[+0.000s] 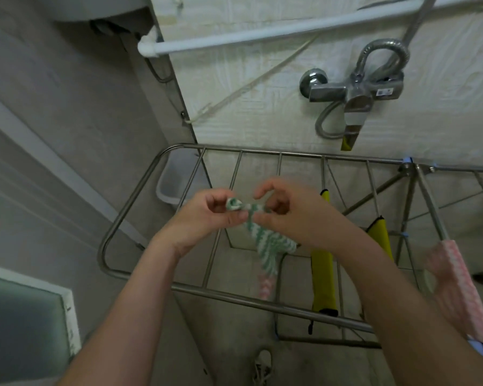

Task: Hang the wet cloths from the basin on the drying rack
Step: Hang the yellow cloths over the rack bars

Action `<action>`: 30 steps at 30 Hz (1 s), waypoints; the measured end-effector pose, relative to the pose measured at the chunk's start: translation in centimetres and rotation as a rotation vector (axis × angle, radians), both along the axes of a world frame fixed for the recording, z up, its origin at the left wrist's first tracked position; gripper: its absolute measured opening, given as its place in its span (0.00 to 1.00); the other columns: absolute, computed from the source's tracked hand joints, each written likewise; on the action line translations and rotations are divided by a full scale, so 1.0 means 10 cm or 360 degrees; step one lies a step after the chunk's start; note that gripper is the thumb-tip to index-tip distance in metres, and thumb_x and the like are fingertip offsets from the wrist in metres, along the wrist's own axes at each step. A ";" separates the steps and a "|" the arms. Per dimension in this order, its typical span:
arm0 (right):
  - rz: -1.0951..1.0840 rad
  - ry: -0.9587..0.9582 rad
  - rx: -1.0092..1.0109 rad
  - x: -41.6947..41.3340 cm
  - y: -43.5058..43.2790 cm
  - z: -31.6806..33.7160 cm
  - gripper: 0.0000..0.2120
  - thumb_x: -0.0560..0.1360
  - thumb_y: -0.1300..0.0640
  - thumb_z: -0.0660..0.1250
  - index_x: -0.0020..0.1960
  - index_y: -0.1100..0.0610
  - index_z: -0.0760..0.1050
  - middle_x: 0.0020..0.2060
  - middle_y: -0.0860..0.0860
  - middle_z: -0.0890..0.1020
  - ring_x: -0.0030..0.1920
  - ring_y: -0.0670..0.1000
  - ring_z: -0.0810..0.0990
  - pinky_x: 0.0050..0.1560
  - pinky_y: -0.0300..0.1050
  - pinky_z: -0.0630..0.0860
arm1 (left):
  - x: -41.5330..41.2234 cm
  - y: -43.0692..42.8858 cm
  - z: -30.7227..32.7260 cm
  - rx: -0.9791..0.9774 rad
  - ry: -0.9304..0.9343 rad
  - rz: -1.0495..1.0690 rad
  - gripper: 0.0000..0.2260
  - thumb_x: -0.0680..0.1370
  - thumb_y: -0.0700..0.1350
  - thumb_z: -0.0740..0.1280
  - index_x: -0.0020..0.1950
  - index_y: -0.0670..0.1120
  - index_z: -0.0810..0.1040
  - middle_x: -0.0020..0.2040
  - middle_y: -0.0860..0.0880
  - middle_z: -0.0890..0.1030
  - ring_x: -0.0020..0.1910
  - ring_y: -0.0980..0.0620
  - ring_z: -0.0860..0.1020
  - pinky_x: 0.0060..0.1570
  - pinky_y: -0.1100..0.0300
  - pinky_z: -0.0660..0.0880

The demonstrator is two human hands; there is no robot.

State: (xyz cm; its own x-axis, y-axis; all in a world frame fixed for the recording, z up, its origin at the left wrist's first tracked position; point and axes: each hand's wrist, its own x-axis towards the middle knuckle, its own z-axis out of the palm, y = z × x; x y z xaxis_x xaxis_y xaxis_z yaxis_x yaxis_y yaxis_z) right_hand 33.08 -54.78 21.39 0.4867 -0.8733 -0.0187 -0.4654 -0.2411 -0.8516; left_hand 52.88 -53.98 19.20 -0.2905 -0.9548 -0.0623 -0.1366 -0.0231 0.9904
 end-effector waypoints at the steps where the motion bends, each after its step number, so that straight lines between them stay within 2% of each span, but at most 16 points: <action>1: 0.0031 0.0090 -0.0023 0.03 -0.05 -0.02 0.10 0.73 0.52 0.71 0.52 0.46 0.73 0.35 0.48 0.76 0.32 0.44 0.72 0.33 0.34 0.70 | 0.12 -0.01 0.00 -0.0018 -0.0005 0.0044 0.07 0.65 0.46 0.77 0.39 0.47 0.81 0.36 0.52 0.79 0.38 0.57 0.76 0.39 0.68 0.73; 4: 0.0166 0.0356 -0.0055 0.08 -0.12 -0.10 0.07 0.73 0.52 0.71 0.49 0.45 0.76 0.34 0.42 0.74 0.34 0.40 0.72 0.37 0.34 0.69 | 0.38 0.02 0.10 -0.0031 -0.0041 0.0029 0.06 0.64 0.48 0.75 0.38 0.48 0.82 0.42 0.49 0.81 0.44 0.51 0.78 0.45 0.62 0.75; 6: 0.0195 0.0392 -0.0042 0.07 -0.14 -0.15 0.02 0.73 0.52 0.71 0.46 0.49 0.80 0.32 0.44 0.73 0.33 0.43 0.72 0.39 0.41 0.70 | 0.51 0.05 0.16 -0.0052 -0.0044 0.0018 0.08 0.63 0.49 0.76 0.36 0.48 0.81 0.45 0.48 0.82 0.49 0.47 0.80 0.49 0.57 0.76; 8: 0.0219 0.0158 0.0127 0.06 -0.12 -0.14 0.04 0.73 0.53 0.71 0.44 0.54 0.82 0.34 0.50 0.77 0.35 0.48 0.76 0.40 0.46 0.75 | 0.64 0.09 0.21 -0.0109 -0.0038 0.0071 0.12 0.63 0.52 0.77 0.36 0.45 0.80 0.41 0.47 0.81 0.43 0.49 0.79 0.45 0.60 0.75; 10: 0.0233 -0.0302 0.0512 0.04 -0.08 -0.08 0.06 0.73 0.56 0.70 0.46 0.59 0.80 0.38 0.54 0.83 0.39 0.50 0.82 0.41 0.43 0.80 | 0.73 0.14 0.25 -0.0134 -0.0016 0.0114 0.14 0.63 0.55 0.77 0.37 0.47 0.80 0.36 0.50 0.80 0.38 0.55 0.77 0.39 0.66 0.73; 12: 0.0256 -0.0732 0.0902 0.08 -0.05 -0.06 0.08 0.72 0.58 0.67 0.47 0.63 0.78 0.40 0.54 0.84 0.40 0.50 0.83 0.39 0.42 0.82 | 0.80 0.17 0.29 -0.0131 0.0021 0.0127 0.12 0.65 0.56 0.76 0.39 0.49 0.80 0.36 0.52 0.79 0.37 0.56 0.76 0.38 0.66 0.73; 14: 0.0188 -0.0897 0.1130 0.20 -0.07 -0.16 0.08 0.73 0.60 0.66 0.50 0.65 0.75 0.42 0.55 0.83 0.41 0.52 0.83 0.38 0.44 0.83 | 0.85 0.15 0.26 -0.0083 0.0003 0.0176 0.06 0.70 0.52 0.73 0.40 0.51 0.80 0.37 0.52 0.80 0.38 0.56 0.77 0.38 0.66 0.74; 16: -0.0023 -0.0785 0.1274 0.36 -0.14 -0.41 0.09 0.76 0.61 0.65 0.54 0.66 0.74 0.47 0.57 0.83 0.46 0.53 0.84 0.42 0.46 0.83 | 0.89 0.04 0.07 0.0037 -0.0159 0.0282 0.02 0.74 0.46 0.69 0.41 0.51 0.79 0.38 0.54 0.80 0.38 0.58 0.78 0.37 0.67 0.74; 19: -0.0332 -0.0315 0.1225 0.57 -0.25 -0.82 0.11 0.78 0.59 0.65 0.58 0.64 0.72 0.53 0.59 0.80 0.49 0.55 0.82 0.49 0.52 0.82 | 0.89 -0.14 -0.41 0.0203 -0.0549 0.0339 0.07 0.80 0.41 0.62 0.46 0.51 0.78 0.42 0.55 0.79 0.41 0.60 0.77 0.36 0.71 0.72; 22: -0.0410 0.0062 0.0959 0.73 -0.33 -1.07 0.07 0.79 0.59 0.63 0.56 0.61 0.70 0.49 0.55 0.77 0.44 0.54 0.81 0.49 0.54 0.82 | 0.90 -0.28 -0.89 0.0280 -0.0670 0.0410 0.10 0.81 0.40 0.59 0.50 0.51 0.77 0.47 0.53 0.79 0.50 0.51 0.78 0.46 0.62 0.74; 23: -0.0422 0.0154 0.0862 0.77 -0.37 -1.14 0.07 0.79 0.59 0.62 0.56 0.60 0.71 0.48 0.55 0.76 0.45 0.56 0.81 0.50 0.55 0.81 | 0.91 -0.33 -1.00 0.0266 -0.0719 0.0450 0.09 0.81 0.40 0.59 0.51 0.52 0.77 0.49 0.53 0.79 0.52 0.50 0.77 0.49 0.59 0.73; 25: -0.0454 0.0327 0.0676 0.84 -0.45 -1.25 0.12 0.78 0.58 0.61 0.59 0.63 0.73 0.51 0.60 0.79 0.50 0.61 0.81 0.52 0.59 0.79 | 0.91 -0.40 -1.13 0.0205 -0.0816 0.0505 0.09 0.81 0.41 0.59 0.54 0.52 0.76 0.54 0.51 0.78 0.55 0.52 0.75 0.51 0.59 0.71; 28: -0.0516 0.0406 0.0606 0.89 -0.52 -1.37 0.15 0.77 0.57 0.61 0.60 0.64 0.73 0.55 0.63 0.78 0.54 0.63 0.79 0.55 0.60 0.77 | 0.88 -0.49 -1.19 0.0122 -0.0924 0.0539 0.11 0.81 0.42 0.61 0.62 0.51 0.75 0.61 0.49 0.75 0.60 0.52 0.73 0.57 0.61 0.68; 30: -0.0559 0.0398 0.0630 0.93 -0.56 -1.45 0.14 0.77 0.57 0.61 0.59 0.64 0.73 0.54 0.64 0.78 0.54 0.64 0.79 0.55 0.61 0.77 | 0.86 -0.52 -1.17 0.0055 -0.1018 0.0574 0.14 0.79 0.45 0.65 0.65 0.52 0.72 0.60 0.48 0.73 0.59 0.49 0.73 0.59 0.57 0.70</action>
State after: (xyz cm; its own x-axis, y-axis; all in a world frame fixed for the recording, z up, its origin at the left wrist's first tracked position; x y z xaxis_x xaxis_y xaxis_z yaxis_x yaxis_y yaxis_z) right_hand 42.33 -60.41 6.85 0.1083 -0.8847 -0.4535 -0.6583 0.2780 -0.6996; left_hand 61.46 -59.20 7.54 0.1447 -0.9786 -0.1462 -0.6656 -0.2056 0.7174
